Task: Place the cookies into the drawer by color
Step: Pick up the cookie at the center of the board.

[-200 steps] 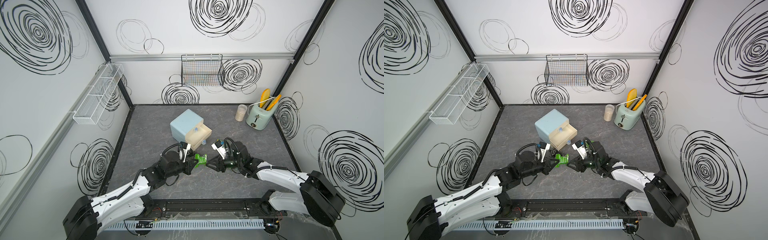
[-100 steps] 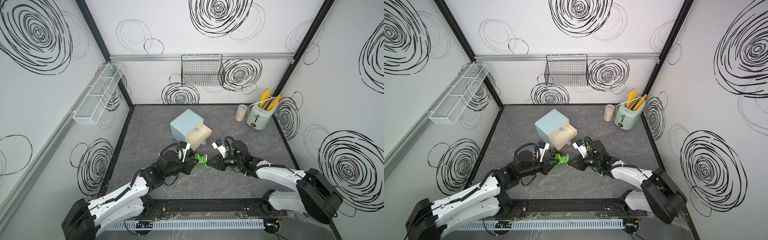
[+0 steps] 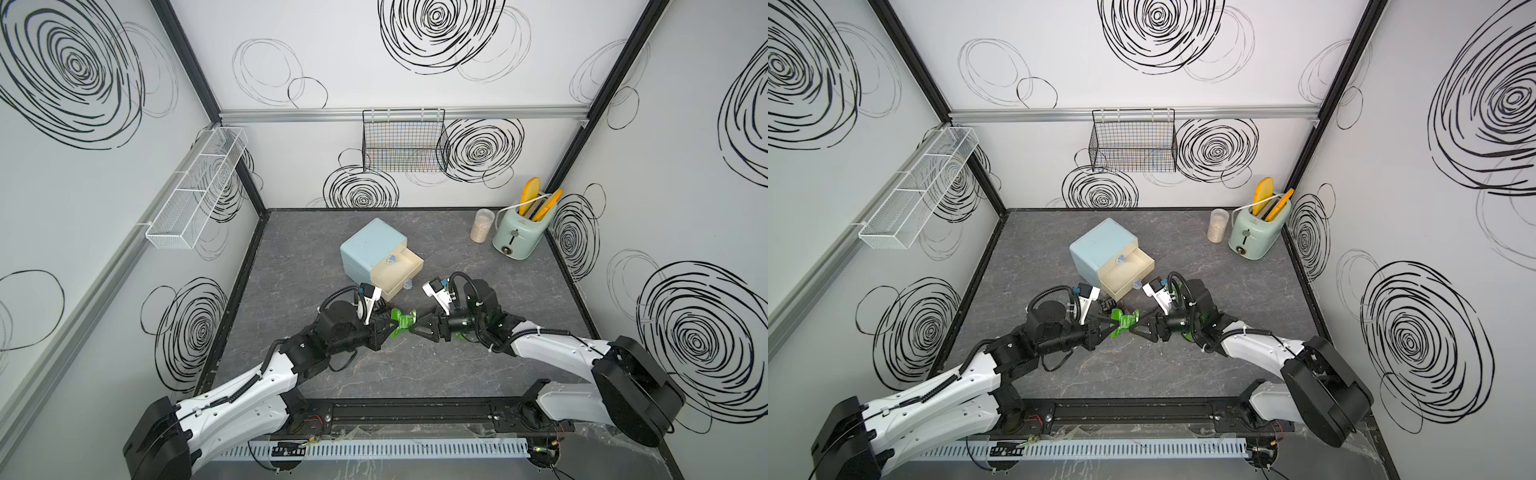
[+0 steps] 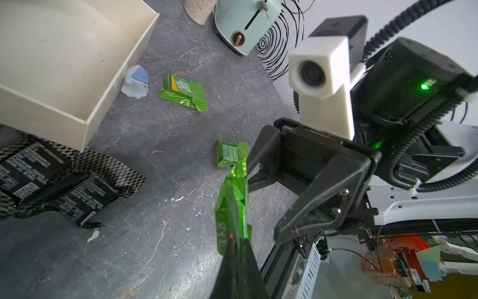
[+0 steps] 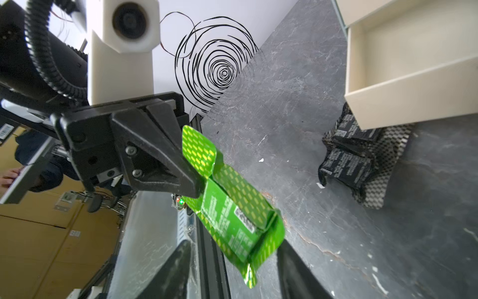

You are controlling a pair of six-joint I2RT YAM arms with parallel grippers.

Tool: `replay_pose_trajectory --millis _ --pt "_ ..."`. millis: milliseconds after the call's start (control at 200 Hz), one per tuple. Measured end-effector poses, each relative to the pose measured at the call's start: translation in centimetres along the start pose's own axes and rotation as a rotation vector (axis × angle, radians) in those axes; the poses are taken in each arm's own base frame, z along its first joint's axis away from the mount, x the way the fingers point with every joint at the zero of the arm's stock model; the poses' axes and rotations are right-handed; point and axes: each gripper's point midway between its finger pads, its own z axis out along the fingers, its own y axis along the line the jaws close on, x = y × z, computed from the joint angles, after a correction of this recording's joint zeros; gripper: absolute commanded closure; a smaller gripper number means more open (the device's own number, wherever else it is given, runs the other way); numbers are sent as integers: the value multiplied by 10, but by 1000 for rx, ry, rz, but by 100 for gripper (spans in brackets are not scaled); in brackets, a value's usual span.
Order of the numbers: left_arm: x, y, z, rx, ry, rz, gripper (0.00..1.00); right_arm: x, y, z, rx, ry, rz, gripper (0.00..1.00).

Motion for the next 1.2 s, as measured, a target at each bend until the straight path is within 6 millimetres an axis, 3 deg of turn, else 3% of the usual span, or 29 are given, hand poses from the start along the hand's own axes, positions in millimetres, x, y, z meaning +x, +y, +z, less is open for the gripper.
replay_pose_trajectory --millis 195,395,600,675,830,1025,1201 --pt "-3 -6 0 28 -7 -4 100 0 0 3 -24 4 13 40" --pt "-6 -10 0 47 -18 -5 99 -2 8 4 -71 6 13 60" --pt "-8 -8 0 39 -28 -6 98 -7 12 2 -75 -11 6 73" --pt "-10 -7 0 30 -36 -6 88 -10 15 0 -72 -21 -4 78" --pt "-9 -3 0 14 -35 -7 50 -13 15 -2 -57 -33 -16 83" --pt "-12 9 -5 -58 -31 13 33 -18 7 -2 -7 -33 -9 86" --pt "-53 14 -28 -152 -107 59 29 -40 -2 -9 46 -40 -22 85"
